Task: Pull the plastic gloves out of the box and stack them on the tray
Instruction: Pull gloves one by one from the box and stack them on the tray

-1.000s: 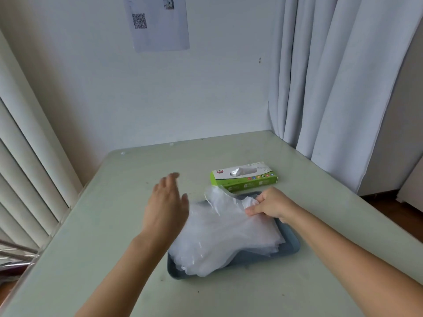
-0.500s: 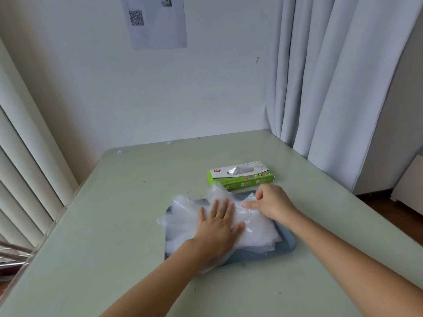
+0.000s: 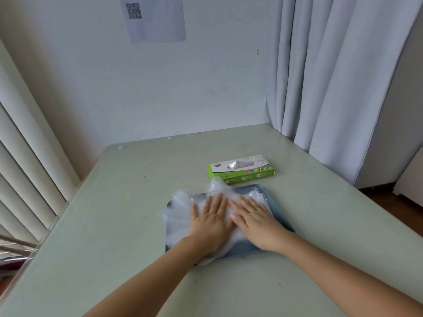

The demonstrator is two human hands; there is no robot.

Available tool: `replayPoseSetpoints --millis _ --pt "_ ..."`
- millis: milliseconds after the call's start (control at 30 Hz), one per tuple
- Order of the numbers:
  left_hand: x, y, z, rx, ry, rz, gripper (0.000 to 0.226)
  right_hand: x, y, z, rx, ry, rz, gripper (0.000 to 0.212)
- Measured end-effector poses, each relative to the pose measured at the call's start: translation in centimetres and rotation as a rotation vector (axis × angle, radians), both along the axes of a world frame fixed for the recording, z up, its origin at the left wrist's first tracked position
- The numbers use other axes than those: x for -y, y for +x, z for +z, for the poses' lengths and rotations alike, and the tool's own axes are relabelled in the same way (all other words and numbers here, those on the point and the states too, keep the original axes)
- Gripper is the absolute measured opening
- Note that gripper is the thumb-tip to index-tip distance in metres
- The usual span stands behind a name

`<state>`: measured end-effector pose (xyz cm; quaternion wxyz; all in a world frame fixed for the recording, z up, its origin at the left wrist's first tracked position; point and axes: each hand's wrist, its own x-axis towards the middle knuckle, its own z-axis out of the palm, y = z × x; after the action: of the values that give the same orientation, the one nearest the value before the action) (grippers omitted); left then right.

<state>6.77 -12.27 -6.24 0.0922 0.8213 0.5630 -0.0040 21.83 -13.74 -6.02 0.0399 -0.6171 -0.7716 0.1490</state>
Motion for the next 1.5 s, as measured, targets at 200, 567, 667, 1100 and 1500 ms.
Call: replayPoseSetpoints --millis 200,567,667,1100,1500 --pt "1.7 -2.6 -0.1 0.003 -0.041 0.155 0.077 0.0 2.1 0.4 0.162 -0.032 0.012 0.134" --pt "2.4 -4.2 5.4 0.059 -0.048 0.136 0.065 -0.6 3.7 3.9 0.262 -0.076 0.072 0.09" --pt "-0.1 -4.1 8.3 0.297 0.116 0.119 0.039 -4.2 4.6 5.9 0.02 0.105 -0.02 0.051" --pt "-13.4 1.5 6.8 0.348 -0.032 0.058 0.066 -16.1 1.9 5.0 -0.212 0.127 -0.542 0.066" --pt "-16.3 2.2 4.3 0.28 -0.085 0.04 0.074 -18.7 3.2 4.2 -0.39 0.123 -0.545 0.022"
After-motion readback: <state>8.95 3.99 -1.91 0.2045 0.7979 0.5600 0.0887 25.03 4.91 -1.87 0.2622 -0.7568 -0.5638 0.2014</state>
